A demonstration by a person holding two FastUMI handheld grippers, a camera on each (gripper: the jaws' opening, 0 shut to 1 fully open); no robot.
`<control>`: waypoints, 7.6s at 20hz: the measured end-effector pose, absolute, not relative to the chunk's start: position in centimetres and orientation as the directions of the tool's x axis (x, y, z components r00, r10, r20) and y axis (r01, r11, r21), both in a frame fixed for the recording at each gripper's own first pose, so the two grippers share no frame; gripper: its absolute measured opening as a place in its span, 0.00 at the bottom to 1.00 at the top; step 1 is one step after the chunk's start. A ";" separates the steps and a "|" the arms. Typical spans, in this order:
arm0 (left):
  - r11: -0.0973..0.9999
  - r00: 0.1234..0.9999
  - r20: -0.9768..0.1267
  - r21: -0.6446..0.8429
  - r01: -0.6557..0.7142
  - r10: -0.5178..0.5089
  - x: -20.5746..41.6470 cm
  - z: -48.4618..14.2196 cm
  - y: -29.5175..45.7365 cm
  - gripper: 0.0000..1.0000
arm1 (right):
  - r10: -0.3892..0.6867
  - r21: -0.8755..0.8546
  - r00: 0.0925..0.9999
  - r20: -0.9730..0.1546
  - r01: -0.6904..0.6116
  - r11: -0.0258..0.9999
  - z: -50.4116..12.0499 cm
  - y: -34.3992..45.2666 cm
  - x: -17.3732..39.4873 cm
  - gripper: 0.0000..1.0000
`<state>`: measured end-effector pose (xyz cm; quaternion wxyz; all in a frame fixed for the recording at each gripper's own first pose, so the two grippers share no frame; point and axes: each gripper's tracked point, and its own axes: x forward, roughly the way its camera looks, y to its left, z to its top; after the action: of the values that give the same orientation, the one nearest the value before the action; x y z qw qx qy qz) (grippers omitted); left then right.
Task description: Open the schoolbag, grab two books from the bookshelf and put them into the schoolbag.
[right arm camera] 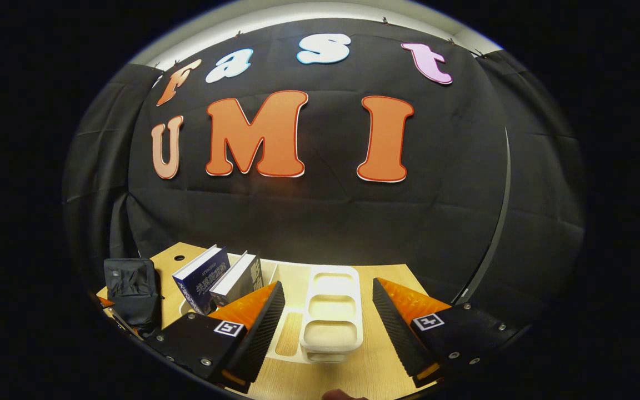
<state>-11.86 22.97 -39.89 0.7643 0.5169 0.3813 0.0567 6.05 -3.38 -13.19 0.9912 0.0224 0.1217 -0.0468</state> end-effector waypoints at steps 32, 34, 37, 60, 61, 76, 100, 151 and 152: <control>0.700 0.508 -0.849 0.450 0.554 0.144 2.2 -27.3 28.7 0.07 | -0.116 -0.045 0.931 -0.347 0.107 0.993 -12.3 5.4 4.2 0.94; 0.696 0.482 -0.873 0.393 0.600 0.077 2.9 -26.3 29.3 0.07 | -0.127 -0.029 0.923 -0.363 0.125 0.992 -11.6 8.3 4.5 0.94; 0.705 0.418 -0.908 0.284 0.650 -0.019 3.7 -25.8 30.3 0.06 | -0.129 -0.021 0.911 -0.393 0.131 0.991 -11.0 13.0 5.6 0.94; 0.809 0.307 -0.935 0.039 0.586 -0.178 3.9 -25.5 31.7 0.05 | 0.070 0.064 0.403 -0.912 -0.029 0.998 -19.0 21.6 18.2 0.89; 0.820 0.305 -0.937 0.036 0.571 -0.171 3.9 -25.6 31.5 0.05 | 0.088 0.082 0.365 -0.927 -0.033 0.996 -20.1 21.5 18.4 0.87; 0.871 0.282 -0.946 0.001 0.491 -0.158 1.7 -26.4 31.0 0.05 | 0.124 0.133 0.269 -0.955 0.015 0.991 -19.8 20.1 17.1 0.33; 0.754 0.316 -0.924 0.047 0.655 -0.216 6.4 -21.7 29.5 0.04 | 0.520 0.666 0.526 -0.673 0.126 0.735 -12.4 28.1 6.2 0.31; 0.827 0.343 -0.876 -0.103 0.552 -0.338 5.8 -24.6 23.5 0.04 | 0.186 0.271 0.557 -0.809 0.072 0.960 -14.3 17.0 9.3 0.76; 0.835 0.346 -0.878 -0.101 0.540 -0.330 5.8 -24.6 23.5 0.04 | 0.188 0.272 0.547 -0.816 0.077 0.959 -13.9 16.3 9.5 0.76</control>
<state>5.79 23.52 -24.64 0.8137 0.1042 0.5055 -0.2674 9.53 16.26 -13.90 0.8683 0.1392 0.4750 0.0320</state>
